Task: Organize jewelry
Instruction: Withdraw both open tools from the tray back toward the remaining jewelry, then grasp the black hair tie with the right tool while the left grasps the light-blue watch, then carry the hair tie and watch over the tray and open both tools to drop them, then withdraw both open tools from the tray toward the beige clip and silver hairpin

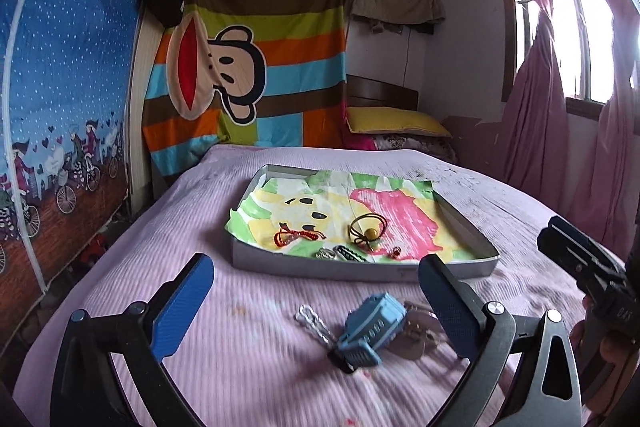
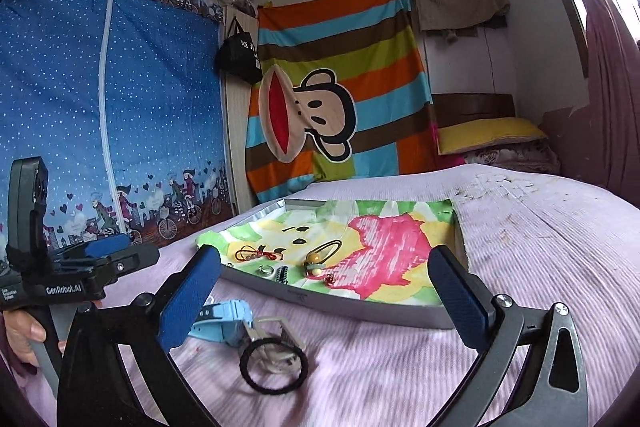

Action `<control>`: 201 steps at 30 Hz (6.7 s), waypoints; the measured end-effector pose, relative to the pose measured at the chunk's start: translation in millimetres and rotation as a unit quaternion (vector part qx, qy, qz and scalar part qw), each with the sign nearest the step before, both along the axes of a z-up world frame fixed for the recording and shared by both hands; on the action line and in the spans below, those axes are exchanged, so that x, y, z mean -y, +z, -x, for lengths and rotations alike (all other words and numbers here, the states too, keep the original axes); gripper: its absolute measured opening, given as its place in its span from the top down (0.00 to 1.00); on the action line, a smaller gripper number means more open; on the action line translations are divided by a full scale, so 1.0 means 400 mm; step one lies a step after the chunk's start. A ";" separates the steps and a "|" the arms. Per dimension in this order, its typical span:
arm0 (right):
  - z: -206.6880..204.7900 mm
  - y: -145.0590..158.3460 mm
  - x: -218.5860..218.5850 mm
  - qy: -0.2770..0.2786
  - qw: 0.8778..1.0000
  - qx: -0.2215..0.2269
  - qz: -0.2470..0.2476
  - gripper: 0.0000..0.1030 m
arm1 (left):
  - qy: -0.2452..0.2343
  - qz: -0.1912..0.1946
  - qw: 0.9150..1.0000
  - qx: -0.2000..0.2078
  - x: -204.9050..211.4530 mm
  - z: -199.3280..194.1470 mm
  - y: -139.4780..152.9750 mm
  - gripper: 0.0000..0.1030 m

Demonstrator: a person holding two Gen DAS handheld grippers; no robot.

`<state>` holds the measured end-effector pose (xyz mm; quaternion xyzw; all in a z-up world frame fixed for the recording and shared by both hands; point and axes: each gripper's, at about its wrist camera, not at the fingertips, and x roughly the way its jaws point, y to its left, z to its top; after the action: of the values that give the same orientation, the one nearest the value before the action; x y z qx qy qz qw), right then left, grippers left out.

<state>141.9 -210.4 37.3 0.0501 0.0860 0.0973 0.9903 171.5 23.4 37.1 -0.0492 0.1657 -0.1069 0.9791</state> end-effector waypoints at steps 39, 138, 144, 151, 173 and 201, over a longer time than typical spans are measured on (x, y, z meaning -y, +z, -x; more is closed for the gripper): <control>-0.065 -0.156 -0.027 0.054 0.988 -0.140 0.047 0.08 | -0.081 -0.056 0.993 -0.071 0.039 -0.007 -0.129 0.14; -0.515 -0.050 0.000 0.014 0.975 -0.216 0.041 0.95 | -0.040 0.021 0.993 -0.105 0.112 -0.417 0.075 0.80; -0.576 -0.094 0.008 -0.005 0.968 -0.251 0.027 0.95 | -0.033 0.028 0.989 -0.142 0.117 -0.484 0.024 0.80; -0.583 -0.129 -0.036 -0.006 0.960 -0.270 0.071 0.95 | -0.024 0.041 0.985 -0.167 0.108 -0.497 -0.020 0.80; -0.541 -0.129 -0.023 -0.005 0.964 -0.261 0.044 0.62 | -0.028 0.038 0.988 -0.150 0.091 -0.444 -0.023 0.41; -0.119 0.004 0.006 -0.008 1.000 -0.024 -0.003 0.01 | 0.033 -0.009 0.999 0.001 0.012 -0.089 0.033 0.00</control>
<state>189.5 -212.8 38.8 0.0561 0.1090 0.0882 0.9885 207.2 18.7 50.2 -0.0463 0.1642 -0.0726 0.9827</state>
